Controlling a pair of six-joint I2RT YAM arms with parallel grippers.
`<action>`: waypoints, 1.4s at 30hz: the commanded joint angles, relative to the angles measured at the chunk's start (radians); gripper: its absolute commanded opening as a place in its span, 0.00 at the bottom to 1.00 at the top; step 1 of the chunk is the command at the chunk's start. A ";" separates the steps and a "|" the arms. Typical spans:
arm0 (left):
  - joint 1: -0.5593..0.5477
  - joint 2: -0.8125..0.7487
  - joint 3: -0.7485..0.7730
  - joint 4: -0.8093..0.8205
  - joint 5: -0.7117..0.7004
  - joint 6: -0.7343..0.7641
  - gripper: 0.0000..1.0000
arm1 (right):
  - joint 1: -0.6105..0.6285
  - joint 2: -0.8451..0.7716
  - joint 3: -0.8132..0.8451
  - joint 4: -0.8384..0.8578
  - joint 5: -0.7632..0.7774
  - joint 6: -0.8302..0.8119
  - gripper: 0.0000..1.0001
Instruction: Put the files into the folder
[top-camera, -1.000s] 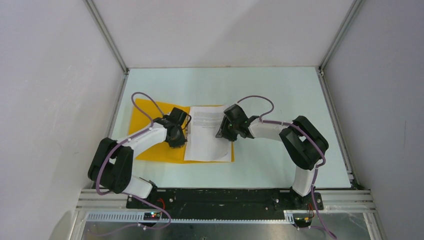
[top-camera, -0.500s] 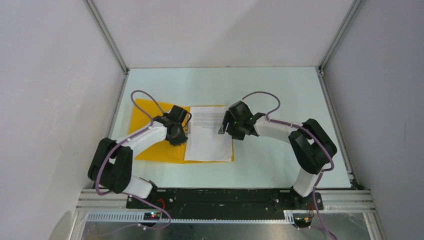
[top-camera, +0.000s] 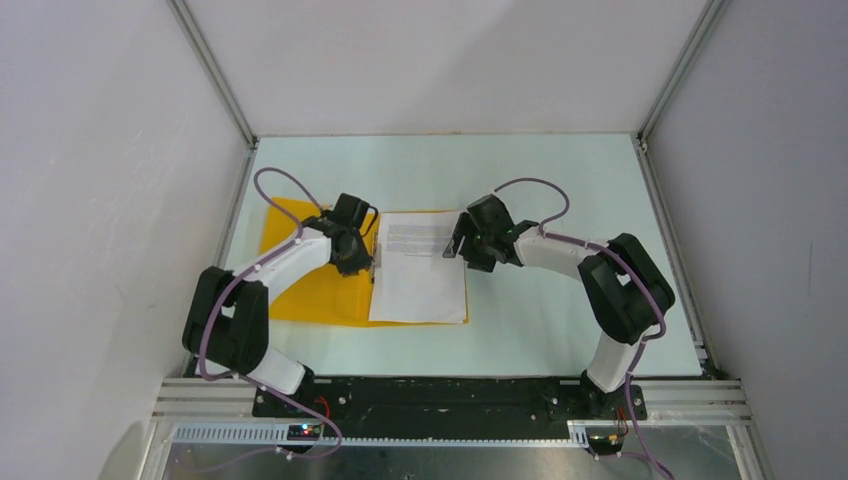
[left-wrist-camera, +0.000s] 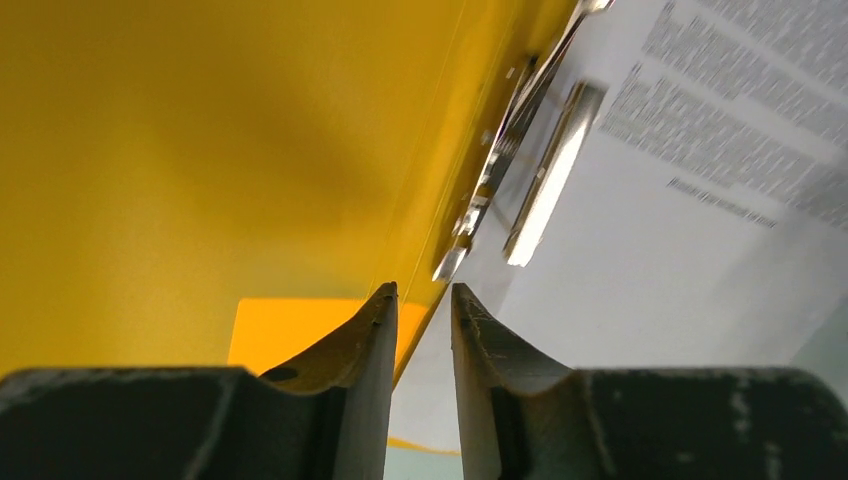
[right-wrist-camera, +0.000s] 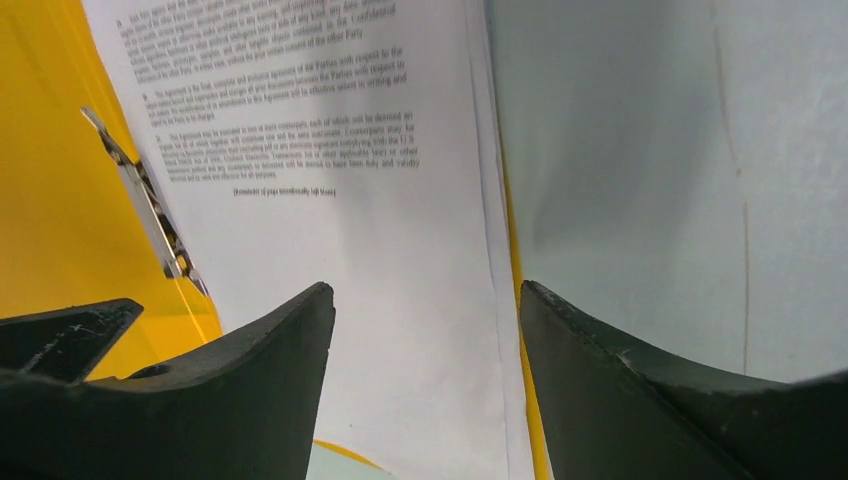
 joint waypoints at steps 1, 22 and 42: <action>0.024 0.081 0.115 0.018 -0.027 0.003 0.32 | -0.048 0.035 0.007 0.087 0.011 -0.021 0.73; 0.045 0.299 0.225 0.067 -0.026 0.011 0.25 | -0.126 0.076 0.009 0.154 -0.063 -0.043 0.72; -0.090 0.199 0.011 0.107 0.030 -0.099 0.19 | -0.111 0.016 -0.020 0.033 0.073 -0.097 0.64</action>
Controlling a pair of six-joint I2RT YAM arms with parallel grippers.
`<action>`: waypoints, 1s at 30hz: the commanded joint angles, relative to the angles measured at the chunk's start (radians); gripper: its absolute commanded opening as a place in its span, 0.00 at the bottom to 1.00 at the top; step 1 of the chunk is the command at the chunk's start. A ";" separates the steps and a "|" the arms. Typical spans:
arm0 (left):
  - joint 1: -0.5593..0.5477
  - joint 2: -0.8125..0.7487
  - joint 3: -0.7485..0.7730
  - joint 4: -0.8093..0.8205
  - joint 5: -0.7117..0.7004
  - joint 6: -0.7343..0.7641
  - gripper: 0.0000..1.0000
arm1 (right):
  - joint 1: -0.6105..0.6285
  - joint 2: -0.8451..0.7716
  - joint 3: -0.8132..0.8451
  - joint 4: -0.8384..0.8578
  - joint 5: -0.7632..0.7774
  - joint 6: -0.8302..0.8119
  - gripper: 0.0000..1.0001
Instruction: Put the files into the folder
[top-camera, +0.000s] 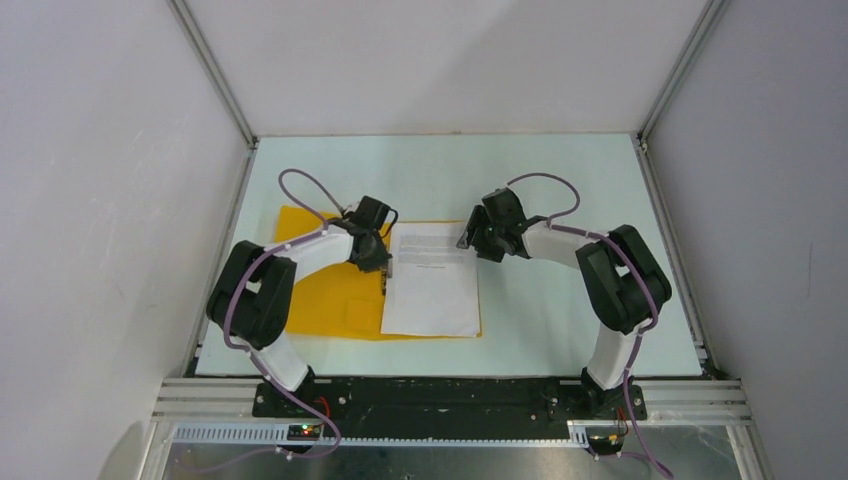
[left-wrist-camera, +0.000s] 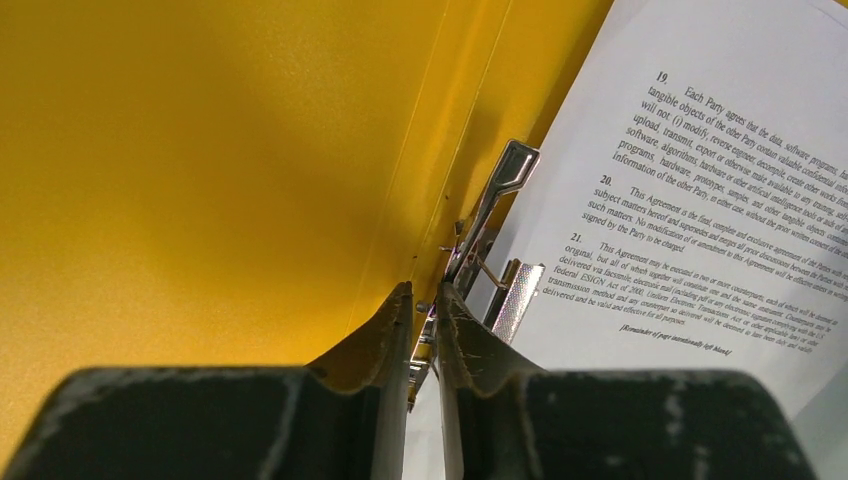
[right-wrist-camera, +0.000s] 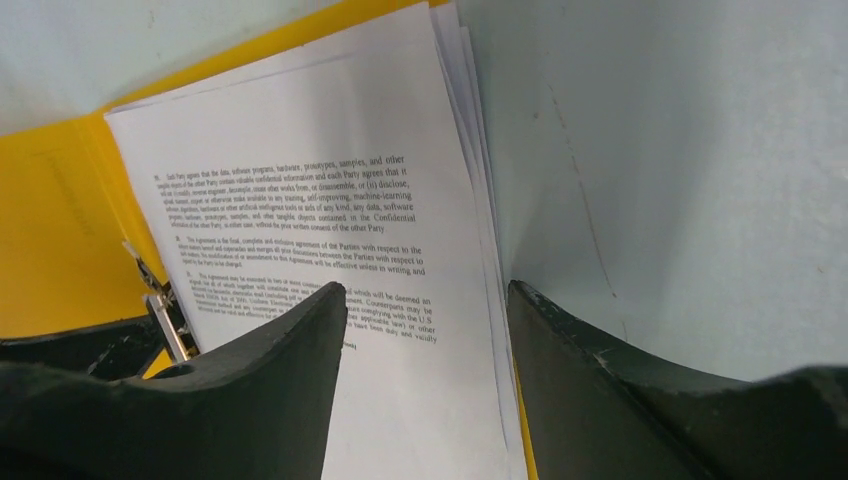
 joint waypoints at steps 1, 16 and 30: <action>-0.033 -0.016 -0.056 -0.077 0.037 -0.030 0.19 | 0.002 -0.054 -0.021 -0.084 0.130 -0.032 0.63; -0.041 -0.025 -0.060 -0.077 0.032 -0.042 0.17 | -0.042 0.034 -0.012 0.071 0.118 -0.065 0.59; -0.041 -0.015 -0.054 -0.077 0.032 -0.035 0.17 | -0.002 0.108 0.063 0.075 0.140 -0.070 0.47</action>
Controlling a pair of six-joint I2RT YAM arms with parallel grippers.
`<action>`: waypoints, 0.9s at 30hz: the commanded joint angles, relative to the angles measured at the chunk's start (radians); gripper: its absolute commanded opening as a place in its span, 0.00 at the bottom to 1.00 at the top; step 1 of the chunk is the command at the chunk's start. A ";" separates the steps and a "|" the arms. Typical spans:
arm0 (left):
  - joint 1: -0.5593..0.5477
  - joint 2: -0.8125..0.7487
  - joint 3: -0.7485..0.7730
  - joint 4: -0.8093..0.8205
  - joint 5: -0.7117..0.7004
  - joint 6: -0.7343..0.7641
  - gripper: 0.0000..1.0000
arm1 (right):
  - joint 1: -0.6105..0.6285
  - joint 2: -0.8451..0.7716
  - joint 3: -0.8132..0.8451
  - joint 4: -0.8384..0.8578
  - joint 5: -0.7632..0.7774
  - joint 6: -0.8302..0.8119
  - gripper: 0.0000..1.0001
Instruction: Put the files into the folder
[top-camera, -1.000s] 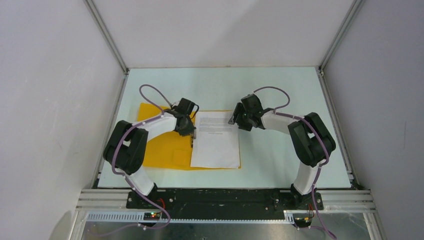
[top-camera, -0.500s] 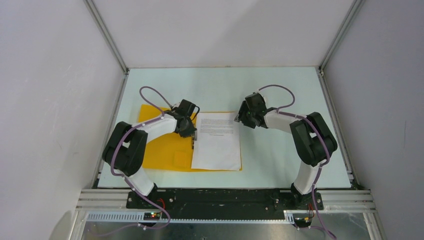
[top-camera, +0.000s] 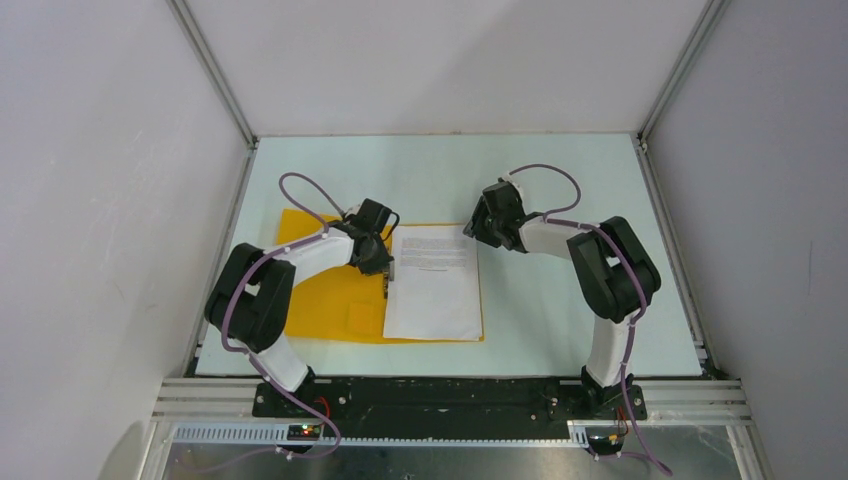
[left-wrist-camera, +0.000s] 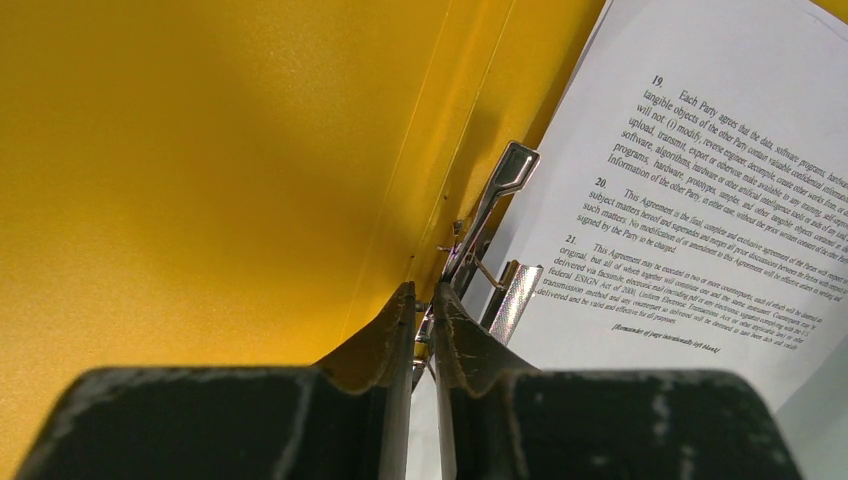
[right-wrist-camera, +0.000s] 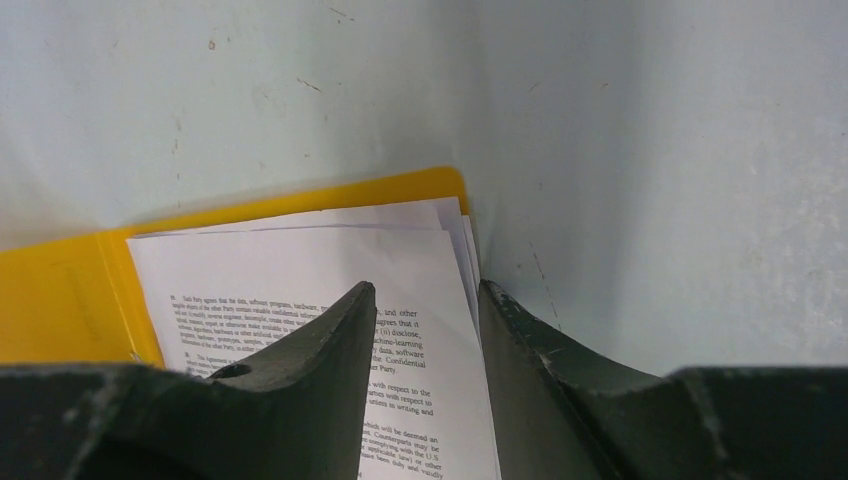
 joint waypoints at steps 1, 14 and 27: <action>-0.015 0.011 -0.025 -0.078 0.015 0.001 0.17 | 0.025 0.031 0.020 -0.041 0.042 -0.023 0.47; -0.015 0.014 -0.029 -0.078 0.007 0.000 0.17 | 0.045 0.034 0.035 -0.046 0.048 -0.052 0.47; -0.014 0.016 -0.029 -0.078 0.004 0.000 0.17 | 0.064 0.049 0.067 -0.096 0.056 -0.074 0.50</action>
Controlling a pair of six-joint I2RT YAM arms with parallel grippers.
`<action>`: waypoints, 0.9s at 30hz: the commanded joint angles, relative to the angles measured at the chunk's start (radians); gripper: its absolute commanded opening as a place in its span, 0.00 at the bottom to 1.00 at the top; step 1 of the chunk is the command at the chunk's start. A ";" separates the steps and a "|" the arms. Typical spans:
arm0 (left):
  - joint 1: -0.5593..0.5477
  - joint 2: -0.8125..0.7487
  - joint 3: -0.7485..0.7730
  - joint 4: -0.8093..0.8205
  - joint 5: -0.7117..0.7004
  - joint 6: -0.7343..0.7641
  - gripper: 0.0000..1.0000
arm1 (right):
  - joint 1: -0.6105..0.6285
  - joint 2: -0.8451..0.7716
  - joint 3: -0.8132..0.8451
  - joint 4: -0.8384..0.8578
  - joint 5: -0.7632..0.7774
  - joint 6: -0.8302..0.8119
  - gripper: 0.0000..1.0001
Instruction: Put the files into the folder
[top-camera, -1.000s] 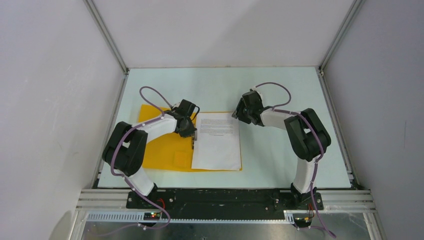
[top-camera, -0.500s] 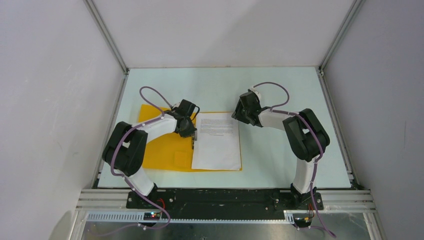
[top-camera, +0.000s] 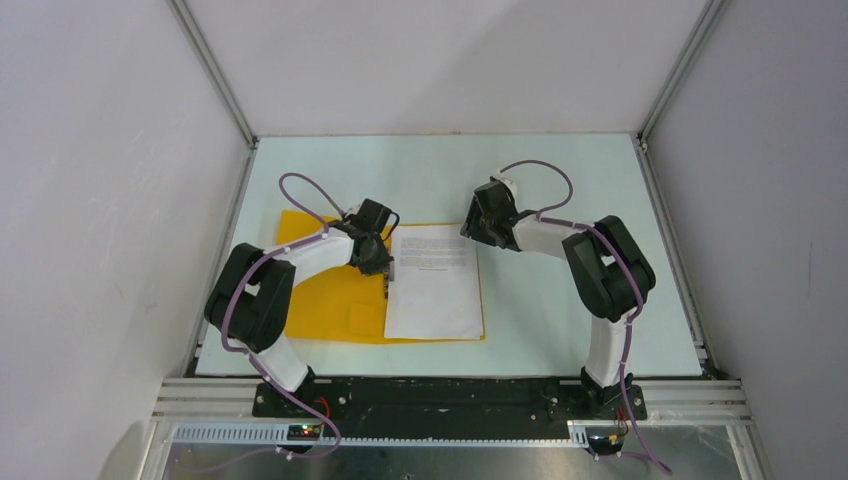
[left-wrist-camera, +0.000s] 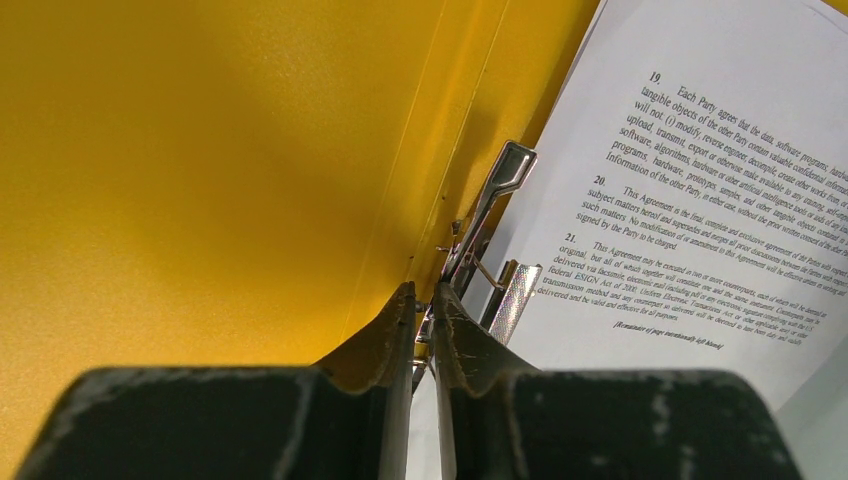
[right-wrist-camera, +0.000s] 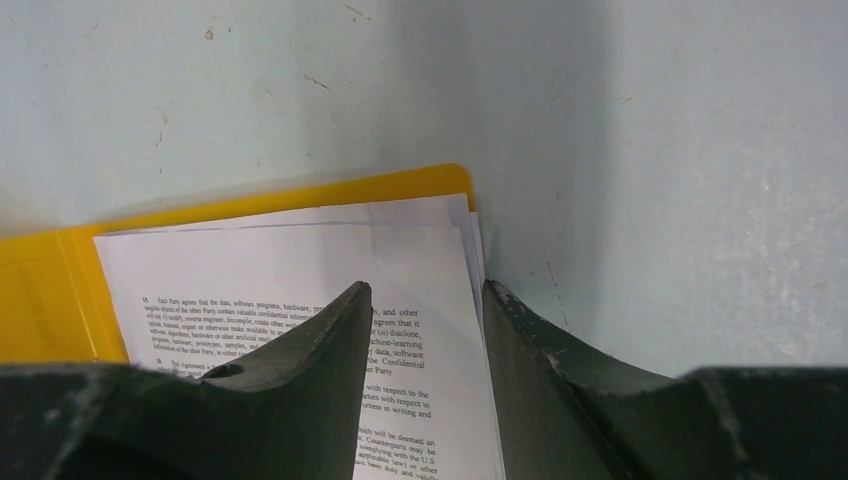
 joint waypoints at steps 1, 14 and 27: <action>-0.014 0.015 -0.030 -0.077 0.004 0.000 0.17 | 0.025 0.022 0.019 -0.051 -0.012 -0.010 0.54; -0.004 0.008 -0.045 -0.076 -0.001 -0.017 0.17 | -0.050 -0.192 -0.068 -0.201 -0.080 -0.005 0.75; -0.004 0.002 -0.042 -0.077 0.007 -0.023 0.17 | 0.164 -0.519 -0.433 -0.232 -0.076 0.151 0.62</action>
